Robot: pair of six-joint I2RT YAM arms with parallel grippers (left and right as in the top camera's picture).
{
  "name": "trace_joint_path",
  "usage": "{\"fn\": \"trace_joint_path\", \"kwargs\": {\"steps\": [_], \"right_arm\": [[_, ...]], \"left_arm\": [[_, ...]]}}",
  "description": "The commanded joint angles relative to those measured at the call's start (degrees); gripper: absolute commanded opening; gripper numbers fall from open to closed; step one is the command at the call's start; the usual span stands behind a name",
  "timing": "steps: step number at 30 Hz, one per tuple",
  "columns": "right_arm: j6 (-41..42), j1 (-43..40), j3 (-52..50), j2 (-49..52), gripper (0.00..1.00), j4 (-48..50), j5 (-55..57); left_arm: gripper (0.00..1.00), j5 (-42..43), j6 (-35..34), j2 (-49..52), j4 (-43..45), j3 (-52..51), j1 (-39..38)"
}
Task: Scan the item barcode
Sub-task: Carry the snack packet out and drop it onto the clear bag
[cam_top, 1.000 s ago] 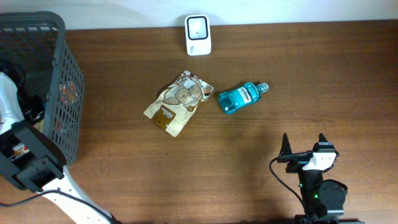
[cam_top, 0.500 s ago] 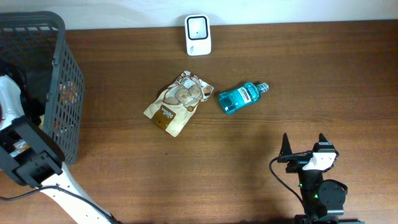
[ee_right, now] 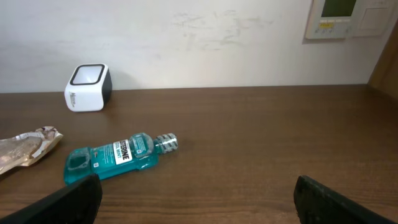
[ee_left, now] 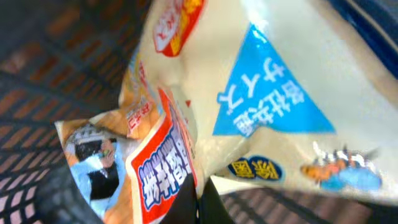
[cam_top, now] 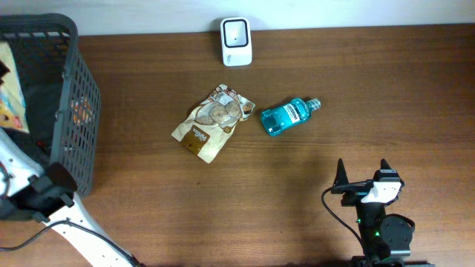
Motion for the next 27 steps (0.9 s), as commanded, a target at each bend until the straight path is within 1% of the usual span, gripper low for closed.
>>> {"fn": "trace_joint_path", "kwargs": {"steps": [1, 3, 4, 6, 8, 11, 12, 13, 15, 16, 18, 19, 21, 24, 27], "right_arm": [[0.0, -0.3, -0.5, -0.4, 0.98, -0.2, 0.5], [0.0, -0.3, -0.5, -0.4, 0.98, -0.2, 0.5], [0.0, -0.3, -0.5, -0.4, 0.98, -0.2, 0.5], [0.0, -0.3, -0.5, -0.4, 0.98, -0.2, 0.5], [0.0, -0.3, -0.5, -0.4, 0.98, -0.2, 0.5], [0.0, -0.3, -0.5, -0.4, 0.98, -0.2, 0.5], [0.0, -0.3, -0.5, -0.4, 0.98, -0.2, 0.5], [0.0, -0.3, -0.5, -0.4, 0.98, -0.2, 0.5], [0.0, -0.3, -0.5, -0.4, 0.98, -0.2, 0.5], [0.0, -0.3, -0.5, -0.4, 0.98, -0.2, 0.5], [0.0, -0.3, -0.5, -0.4, 0.98, -0.2, 0.5], [0.0, -0.3, -0.5, -0.4, 0.98, -0.2, 0.5], [0.0, -0.3, -0.5, -0.4, 0.98, -0.2, 0.5], [0.0, -0.3, -0.5, -0.4, 0.98, -0.2, 0.5], [0.0, -0.3, -0.5, -0.4, 0.98, -0.2, 0.5]], "left_arm": [[0.00, 8.3, -1.9, -4.6, -1.3, 6.1, -0.2], [0.00, 16.0, -1.9, -8.1, -1.8, 6.1, -1.7], [0.00, 20.3, -1.9, -11.0, -1.8, 6.1, -4.1], [0.00, 20.6, -1.9, -14.4, -1.4, 6.1, -8.5], [0.00, 18.9, -1.9, -17.3, -1.3, 6.1, -13.9], [0.00, 17.1, -1.8, -18.5, -2.0, 5.5, -27.6], [0.00, 16.2, -1.6, -18.2, -2.0, 3.6, -32.7], [0.00, 15.2, -1.7, -18.2, -2.0, 1.6, -35.4], [0.00, 9.5, -1.7, -18.1, -2.0, -7.5, -43.8], [0.00, 5.9, -1.7, -18.1, -1.9, -14.4, -48.0], [0.00, 1.8, -3.5, -18.1, -0.3, -26.3, -53.4], [0.00, 1.4, -4.8, -18.1, 2.4, -33.6, -56.1], [0.00, 1.5, -6.8, -18.1, 11.2, -48.0, -60.6], [0.00, 1.5, -10.5, -18.1, 22.3, -62.6, -64.7], [0.00, 1.6, -16.0, -18.1, 32.7, -72.7, -66.9]]}}
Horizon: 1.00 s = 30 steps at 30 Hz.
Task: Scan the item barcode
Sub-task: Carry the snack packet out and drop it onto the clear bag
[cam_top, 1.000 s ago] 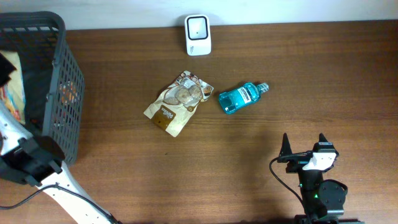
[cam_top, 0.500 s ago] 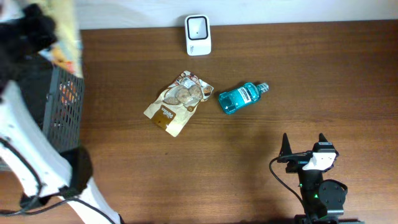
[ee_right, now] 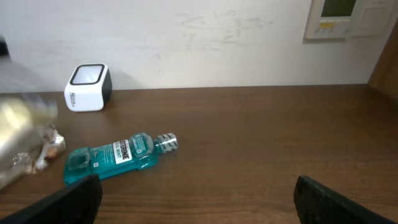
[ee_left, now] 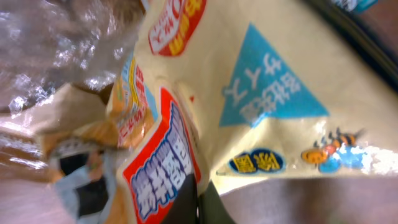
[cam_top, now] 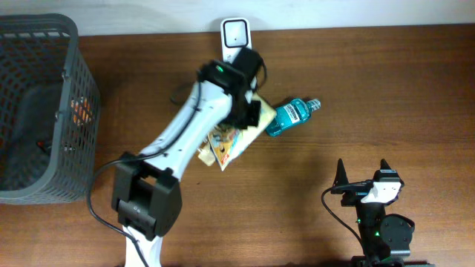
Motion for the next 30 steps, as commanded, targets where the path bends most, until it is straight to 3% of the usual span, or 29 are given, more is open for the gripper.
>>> {"fn": "trace_joint_path", "kwargs": {"steps": [1, 2, 4, 5, 10, 12, 13, 15, 18, 20, 21, 26, 30], "right_arm": [[0.0, -0.3, -0.5, -0.4, 0.98, -0.2, 0.5], [0.0, -0.3, -0.5, -0.4, 0.98, -0.2, 0.5], [0.0, -0.3, -0.5, -0.4, 0.98, -0.2, 0.5], [0.0, -0.3, -0.5, -0.4, 0.98, -0.2, 0.5], [0.0, -0.3, -0.5, -0.4, 0.98, -0.2, 0.5], [0.0, -0.3, -0.5, -0.4, 0.98, -0.2, 0.5], [0.0, -0.3, -0.5, -0.4, 0.98, -0.2, 0.5], [0.0, -0.3, -0.5, -0.4, 0.98, -0.2, 0.5], [0.0, -0.3, -0.5, -0.4, 0.98, -0.2, 0.5], [0.0, -0.3, -0.5, -0.4, 0.98, -0.2, 0.5], [0.0, -0.3, -0.5, -0.4, 0.98, -0.2, 0.5], [0.0, -0.3, -0.5, -0.4, 0.98, -0.2, 0.5], [0.0, -0.3, -0.5, -0.4, 0.98, -0.2, 0.5]], "left_arm": [[0.00, -0.6, -9.0, -1.6, 6.7, -7.8, -1.7], [0.02, -0.6, -10.4, -1.6, 7.8, -9.0, -2.0], [0.25, -0.6, -10.3, -1.6, 8.2, -9.2, -2.4], [0.31, -0.6, -10.3, -1.6, 8.3, -9.1, -2.3], [0.36, 0.9, -3.8, -2.1, 1.5, 1.9, -1.2], [0.54, 0.5, 0.5, -2.3, -4.2, 11.1, 0.1], [0.74, -1.4, 1.7, -2.5, -7.7, 17.0, 1.5], [0.87, -12.6, 4.0, -2.6, -16.3, 32.3, 6.6], [0.91, -25.5, 5.5, -2.7, -23.7, 47.9, 16.7], [0.92, -29.0, 5.4, -2.7, -26.5, 54.5, 26.9], [0.92, -28.6, 2.0, -2.6, -26.9, 55.2, 38.0], [0.94, -19.6, -10.0, -1.0, -29.6, 46.1, 57.8], [1.00, -19.6, -14.0, -0.8, -23.0, 28.7, 64.9]]}}
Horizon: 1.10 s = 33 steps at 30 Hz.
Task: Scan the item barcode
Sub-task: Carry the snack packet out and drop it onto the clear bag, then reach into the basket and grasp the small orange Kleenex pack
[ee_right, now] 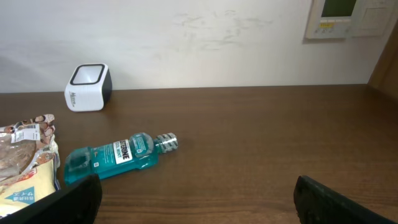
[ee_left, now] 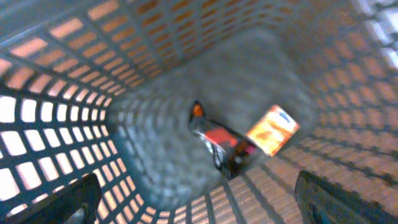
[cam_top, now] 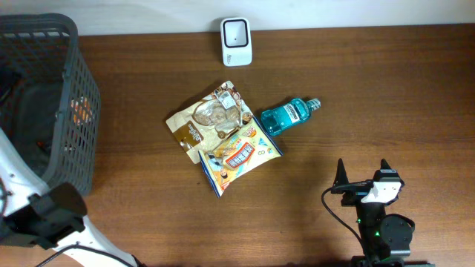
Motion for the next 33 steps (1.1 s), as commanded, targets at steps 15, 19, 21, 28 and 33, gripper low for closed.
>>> {"fn": "trace_joint_path", "kwargs": {"steps": [15, 19, 21, 28, 33], "right_arm": [[0.0, -0.3, -0.5, -0.4, 0.98, -0.2, 0.5], [0.0, -0.3, -0.5, -0.4, 0.98, -0.2, 0.5], [0.0, -0.3, -0.5, -0.4, 0.98, -0.2, 0.5], [0.0, -0.3, -0.5, -0.4, 0.98, -0.2, 0.5], [0.0, -0.3, -0.5, -0.4, 0.98, -0.2, 0.5]], "left_arm": [[0.87, 19.8, 0.7, 0.7, 46.4, -56.2, 3.8], [0.86, 19.8, 0.7, 0.7, 49.2, -59.0, 3.8], [0.77, 19.8, 0.7, 0.7, 49.7, -59.0, 3.8], [0.24, 14.4, 1.2, 0.6, 49.7, -58.9, 3.9], [0.09, 14.5, 1.2, -0.7, 47.8, -56.0, 3.9]]}}
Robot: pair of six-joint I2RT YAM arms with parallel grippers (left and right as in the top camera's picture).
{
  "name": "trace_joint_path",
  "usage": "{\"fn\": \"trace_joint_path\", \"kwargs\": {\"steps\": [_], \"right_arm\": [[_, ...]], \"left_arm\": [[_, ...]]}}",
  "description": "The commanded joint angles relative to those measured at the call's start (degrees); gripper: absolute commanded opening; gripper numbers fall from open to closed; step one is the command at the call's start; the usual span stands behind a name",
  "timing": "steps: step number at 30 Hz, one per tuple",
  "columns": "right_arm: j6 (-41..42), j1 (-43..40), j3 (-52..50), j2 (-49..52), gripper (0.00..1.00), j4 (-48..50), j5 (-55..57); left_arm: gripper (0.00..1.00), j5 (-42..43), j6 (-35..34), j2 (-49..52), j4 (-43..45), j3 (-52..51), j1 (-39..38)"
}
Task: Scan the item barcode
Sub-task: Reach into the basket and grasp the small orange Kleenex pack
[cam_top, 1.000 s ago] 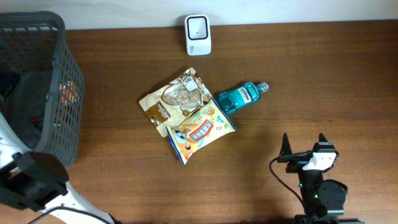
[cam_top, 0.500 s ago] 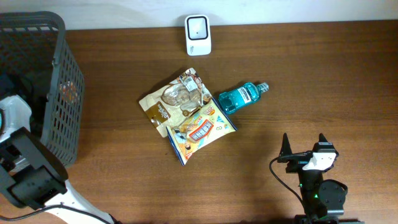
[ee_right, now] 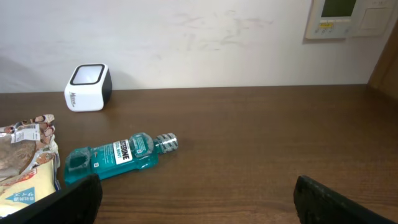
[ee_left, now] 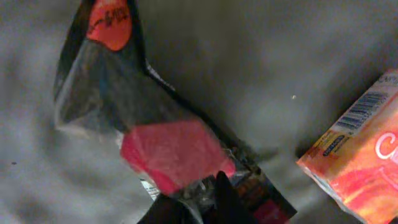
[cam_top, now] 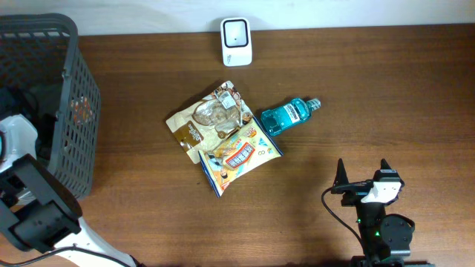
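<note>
In the left wrist view my left gripper (ee_left: 202,202) is down on the basket floor. Its dark fingers are shut on the crinkled edge of a dark packet with a red block inside (ee_left: 165,146). An orange packet (ee_left: 360,158) showing a barcode lies to its right. The white scanner (cam_top: 236,32) stands at the table's back edge. My right gripper (ee_right: 199,208) rests open near the front right, nothing between its fingers.
The dark mesh basket (cam_top: 74,81) stands at the left, and my left arm (cam_top: 18,141) reaches into it. A cookie bag (cam_top: 211,119), a yellow snack bag (cam_top: 239,157) and a teal mouthwash bottle (cam_top: 288,116) lie mid-table.
My left gripper was open high above the basket floor, with both packets small below. Now it is down at the floor, shut on the dark packet. The right arm has not moved.
My left gripper held the yellow snack bag inside the basket, then held it over the table near the scanner. Later the bag lay beside the cookie bag and the gripper was open over the basket. Now it grips the dark packet in the basket.
</note>
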Motion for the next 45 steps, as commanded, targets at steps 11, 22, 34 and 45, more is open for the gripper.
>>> {"fn": "trace_joint_path", "kwargs": {"steps": [11, 22, 34, 45], "right_arm": [[0.0, -0.3, -0.5, -0.4, 0.98, -0.2, 0.5], [0.0, -0.3, -0.5, -0.4, 0.98, -0.2, 0.5], [0.0, -0.3, -0.5, -0.4, 0.98, -0.2, 0.5], [0.0, -0.3, -0.5, -0.4, 0.98, -0.2, 0.5]], "left_arm": [[0.00, 0.3, 0.3, -20.9, -1.3, 4.2, 0.2], [0.60, -11.0, 0.2, -21.7, -3.8, 2.6, 0.2], [0.69, -11.0, -14.4, -1.7, -3.5, 2.6, 0.3], [0.74, -11.6, -14.8, 5.7, 2.7, 2.6, 0.7]]}}
